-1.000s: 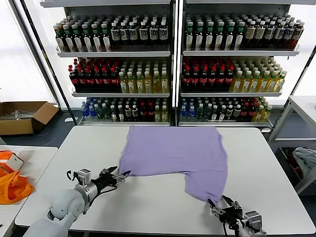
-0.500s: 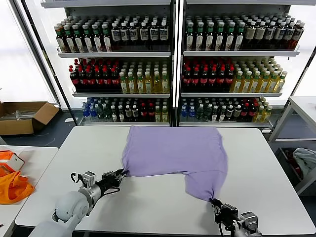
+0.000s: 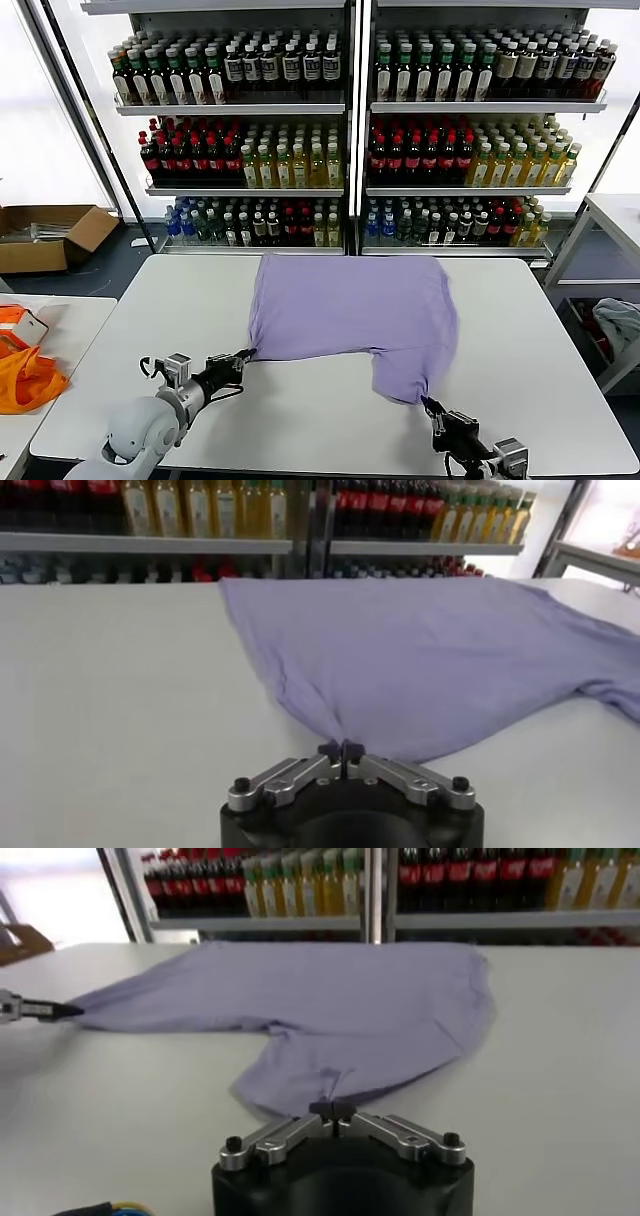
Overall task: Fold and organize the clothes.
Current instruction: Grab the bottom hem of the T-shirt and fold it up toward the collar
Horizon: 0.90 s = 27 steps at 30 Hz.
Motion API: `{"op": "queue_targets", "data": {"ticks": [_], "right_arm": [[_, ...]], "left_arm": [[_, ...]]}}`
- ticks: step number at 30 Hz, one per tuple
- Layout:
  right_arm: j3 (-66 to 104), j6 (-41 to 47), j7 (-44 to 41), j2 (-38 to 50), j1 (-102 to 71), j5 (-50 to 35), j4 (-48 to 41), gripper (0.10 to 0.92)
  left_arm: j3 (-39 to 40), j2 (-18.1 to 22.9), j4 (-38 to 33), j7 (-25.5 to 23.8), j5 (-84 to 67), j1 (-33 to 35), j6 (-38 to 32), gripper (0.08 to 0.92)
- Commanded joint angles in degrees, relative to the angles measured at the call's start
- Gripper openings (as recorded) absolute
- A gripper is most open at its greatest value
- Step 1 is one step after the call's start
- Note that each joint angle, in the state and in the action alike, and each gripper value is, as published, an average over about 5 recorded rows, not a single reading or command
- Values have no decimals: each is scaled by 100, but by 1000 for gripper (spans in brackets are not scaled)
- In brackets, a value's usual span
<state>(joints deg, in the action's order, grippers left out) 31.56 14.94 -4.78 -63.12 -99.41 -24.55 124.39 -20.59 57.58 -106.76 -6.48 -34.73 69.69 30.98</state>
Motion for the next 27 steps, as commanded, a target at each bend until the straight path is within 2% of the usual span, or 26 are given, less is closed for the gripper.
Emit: {"op": "queue_targets", "data": {"ticks": [1, 8, 18, 24, 27], "right_arm": [[271, -1258, -439, -15, -730, 25, 184, 107], [577, -2261, -846, -151, -1691, 50, 279, 107], [1174, -3404, -1339, -473, -2916, 5, 313, 107], [1271, -3708, -1449, -488, -3101, -197, 247, 107], [1179, -3658, -1362, -442, -2688, -288, 167, 107]], "left_arm": [[-464, 14, -724, 93, -42, 605, -9, 85], [-1051, 61, -1567, 113, -109, 1632, 76, 85], [-1759, 353, -2693, 89, -86, 3428, 187, 85], [-2101, 399, -3000, 87, -76, 3951, 204, 85], [-2109, 331, -2933, 86, -122, 3723, 204, 85]]}}
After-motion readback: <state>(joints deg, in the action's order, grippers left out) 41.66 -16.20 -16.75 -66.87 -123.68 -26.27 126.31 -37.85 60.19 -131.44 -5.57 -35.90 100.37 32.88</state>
